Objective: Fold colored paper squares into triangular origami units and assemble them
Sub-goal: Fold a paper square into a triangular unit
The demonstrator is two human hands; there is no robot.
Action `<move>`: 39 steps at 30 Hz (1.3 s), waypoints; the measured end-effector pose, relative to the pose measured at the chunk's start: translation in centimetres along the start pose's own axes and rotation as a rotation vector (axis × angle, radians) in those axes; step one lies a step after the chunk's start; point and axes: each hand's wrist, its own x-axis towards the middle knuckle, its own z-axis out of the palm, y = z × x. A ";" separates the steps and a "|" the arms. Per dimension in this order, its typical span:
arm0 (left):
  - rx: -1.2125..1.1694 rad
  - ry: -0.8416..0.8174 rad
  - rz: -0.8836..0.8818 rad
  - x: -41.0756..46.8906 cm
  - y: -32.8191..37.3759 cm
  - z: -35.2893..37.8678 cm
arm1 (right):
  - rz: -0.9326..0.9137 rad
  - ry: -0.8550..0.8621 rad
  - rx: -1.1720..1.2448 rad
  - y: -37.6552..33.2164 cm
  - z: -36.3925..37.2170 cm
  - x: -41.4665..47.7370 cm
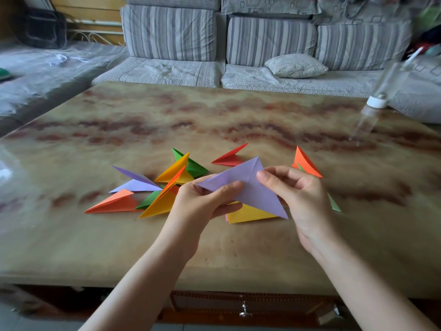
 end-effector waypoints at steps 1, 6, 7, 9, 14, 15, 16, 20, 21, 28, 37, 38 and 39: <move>-0.003 -0.001 -0.003 0.0 0.0 0.0 | -0.005 0.003 -0.014 0.0 0.0 0.0; -0.007 0.016 0.005 0.0 0.0 0.1 | -0.013 -0.008 -0.012 0.0 0.0 -0.1; -0.007 0.018 0.006 0.0 0.0 0.1 | -0.015 -0.009 -0.011 0.0 0.0 0.0; -0.004 0.019 0.009 0.0 0.0 0.1 | -0.016 -0.012 -0.007 0.0 0.0 -0.1; -0.012 0.024 0.007 -0.1 0.1 0.2 | -0.007 -0.009 0.003 -0.1 0.0 -0.1; -0.014 0.027 0.007 -0.1 0.1 0.2 | -0.005 -0.010 0.005 -0.1 0.0 -0.1; -0.015 0.030 0.006 -0.1 0.1 0.2 | -0.003 -0.010 0.008 -0.1 0.0 -0.1; -0.015 0.044 -0.003 -0.1 0.1 0.3 | 0.007 -0.012 0.008 -0.2 -0.1 -0.2; -0.017 0.045 -0.005 0.0 0.1 0.3 | 0.011 -0.010 0.009 -0.2 -0.1 -0.2; -0.017 0.041 -0.009 0.0 0.1 0.5 | -0.001 0.002 0.009 -0.3 0.0 -0.2; 0.088 0.053 -0.059 -0.6 0.1 1.1 | -0.037 0.035 -0.037 -0.4 -0.2 -0.2; 0.114 0.075 -0.042 -0.6 0.0 1.3 | -0.037 0.035 -0.037 -0.4 -0.2 -0.2; 0.144 0.103 -0.024 -0.6 -0.1 1.4 | -0.036 0.037 -0.040 -0.3 -0.2 -0.2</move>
